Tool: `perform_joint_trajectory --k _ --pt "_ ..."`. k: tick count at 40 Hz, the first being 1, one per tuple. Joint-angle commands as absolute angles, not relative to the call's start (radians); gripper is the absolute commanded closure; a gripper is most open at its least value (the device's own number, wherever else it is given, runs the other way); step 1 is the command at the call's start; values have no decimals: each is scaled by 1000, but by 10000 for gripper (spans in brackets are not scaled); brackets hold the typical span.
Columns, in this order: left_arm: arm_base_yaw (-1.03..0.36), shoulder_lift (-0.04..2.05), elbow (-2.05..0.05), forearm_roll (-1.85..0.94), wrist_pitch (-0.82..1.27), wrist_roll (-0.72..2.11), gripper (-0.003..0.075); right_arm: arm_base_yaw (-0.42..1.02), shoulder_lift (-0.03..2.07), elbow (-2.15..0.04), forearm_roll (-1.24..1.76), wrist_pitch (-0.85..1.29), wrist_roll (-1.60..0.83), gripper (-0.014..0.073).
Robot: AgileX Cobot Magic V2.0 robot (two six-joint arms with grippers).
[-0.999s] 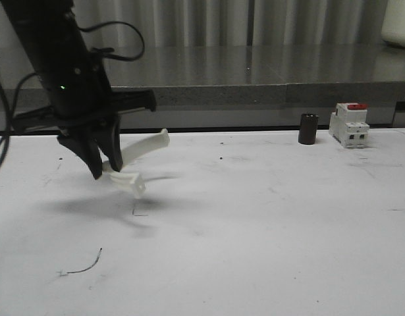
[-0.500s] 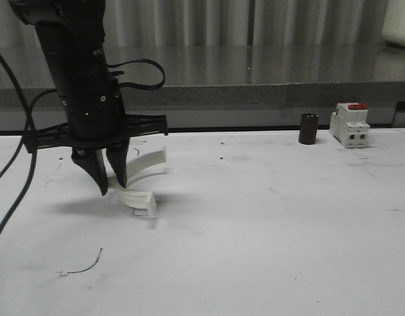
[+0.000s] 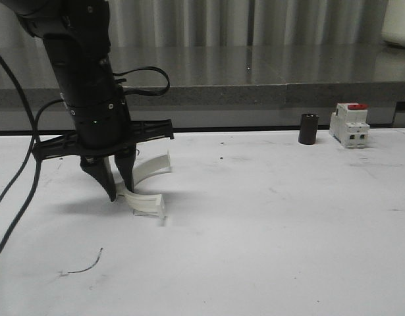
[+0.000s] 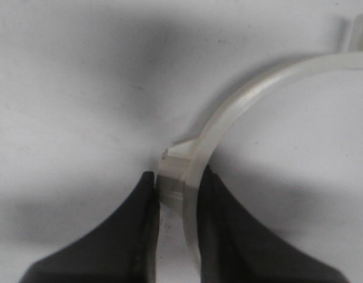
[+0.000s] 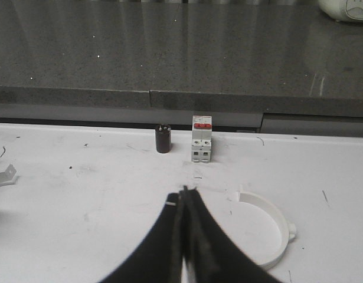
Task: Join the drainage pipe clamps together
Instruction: 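Carry the half-ring toward the table center and set it down, then open the left gripper and lift it away from the half-ring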
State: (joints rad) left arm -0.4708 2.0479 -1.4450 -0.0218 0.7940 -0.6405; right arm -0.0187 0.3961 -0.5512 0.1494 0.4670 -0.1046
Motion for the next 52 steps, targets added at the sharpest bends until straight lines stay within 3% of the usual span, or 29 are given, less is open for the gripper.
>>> perform_joint_trajectory --k 1,16,33,38,52 --pt "-466 2009 -1467 -34 776 -650 647 -23 409 -586 148 396 -116 715" --pt "-466 2005 -1471 -57 779 -638 253 -23 409 -586 148 396 -116 715" --pt "-466 1836 -1503 42 776 -439 238 -23 409 -586 148 396 -116 715" --pt "-466 1722 -1420 116 725 -408 293 -23 409 -586 148 396 -116 715" --pt "-464 1276 -963 260 449 -408 727 -23 409 -586 148 396 -116 715"
